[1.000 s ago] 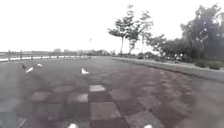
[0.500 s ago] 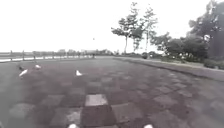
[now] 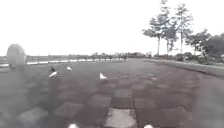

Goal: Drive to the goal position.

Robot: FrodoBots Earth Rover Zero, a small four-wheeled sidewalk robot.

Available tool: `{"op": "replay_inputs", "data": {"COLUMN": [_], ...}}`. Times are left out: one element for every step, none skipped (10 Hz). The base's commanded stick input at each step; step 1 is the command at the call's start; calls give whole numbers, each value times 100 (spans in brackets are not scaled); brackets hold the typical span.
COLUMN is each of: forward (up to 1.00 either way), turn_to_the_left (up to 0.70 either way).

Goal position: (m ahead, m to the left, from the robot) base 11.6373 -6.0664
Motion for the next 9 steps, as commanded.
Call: {"op": "replay_inputs", "data": {"forward": [100,100,100,100,100,100,100,100,100], "turn_to_the_left": [24,0,0,0,0,0,0,0,0]}}
